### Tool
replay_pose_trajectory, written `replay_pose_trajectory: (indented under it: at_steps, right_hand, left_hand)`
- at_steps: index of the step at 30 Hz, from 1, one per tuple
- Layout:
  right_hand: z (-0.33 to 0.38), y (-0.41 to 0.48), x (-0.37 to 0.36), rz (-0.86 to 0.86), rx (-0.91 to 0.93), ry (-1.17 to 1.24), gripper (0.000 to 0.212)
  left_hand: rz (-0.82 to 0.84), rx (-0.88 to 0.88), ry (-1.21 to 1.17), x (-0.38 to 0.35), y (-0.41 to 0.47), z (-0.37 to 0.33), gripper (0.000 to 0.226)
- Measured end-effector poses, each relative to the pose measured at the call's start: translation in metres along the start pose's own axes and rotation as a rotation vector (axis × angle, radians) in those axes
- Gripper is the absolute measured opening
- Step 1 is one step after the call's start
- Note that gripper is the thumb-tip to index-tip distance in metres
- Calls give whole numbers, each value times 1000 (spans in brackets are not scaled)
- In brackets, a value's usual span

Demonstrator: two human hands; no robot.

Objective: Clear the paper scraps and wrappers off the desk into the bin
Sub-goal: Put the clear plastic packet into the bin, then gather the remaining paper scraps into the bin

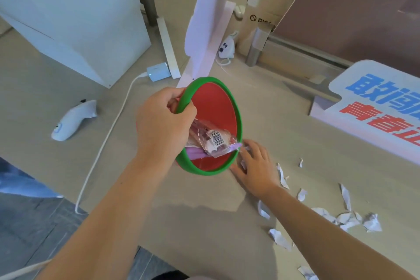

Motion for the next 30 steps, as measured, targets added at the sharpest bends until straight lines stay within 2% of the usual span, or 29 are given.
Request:
replay_pose_trajectory:
  at_steps: [5, 8, 11, 14, 16, 18, 21, 23, 25, 28, 30]
  right_hand:
    - [0, -4, -2, -151, -61, 34, 35]
    - [0, -4, -1, -143, -70, 10, 38]
    - [-4, -4, 4, -14, -160, 2, 35]
    - [-13, -7, 21, 84, -377, 253, 35]
    - [-14, -13, 51, -35, -554, 506, 36]
    - [-6, -17, 91, -206, -650, 694, 36]
    - [15, -16, 147, -386, -610, 875, 39]
    - [33, -14, 171, -443, -538, 952, 40]
    - [51, -12, 184, -401, -493, 975, 40]
    - [71, -11, 183, -195, -410, 1054, 42]
    - [75, -16, 180, -131, -354, 1047, 46]
  left_hand:
    - [-16, -5, -19, 0, -1, 0, 17]
    - [-10, -26, -24, -1, -4, 0, 22]
    - [-15, -43, -9, -2, -9, -1, 28]
    - [-16, -27, -8, -3, -16, -1, 22]
    - [-7, -25, -27, -5, -22, -2, 24]
    - [-4, -34, -39, -5, -28, -3, 29]
    - [13, -24, -58, -10, -39, -4, 28]
    - [41, -6, -63, -14, -45, -6, 21]
    - [60, 17, -74, -16, -50, -9, 12]
    - [78, 2, -60, -16, -54, -14, 13]
    - [83, -5, -54, -14, -55, -14, 12]
Point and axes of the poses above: each hand's wrist, its own y-axis towards the middle knuckle, its own x-axis out of the back of the hand, z = x × y, the point moved 2 cm from there along y, towards the middle knuckle, and after that the axes turned 12 degrees about -y, right-handed, at the moved point
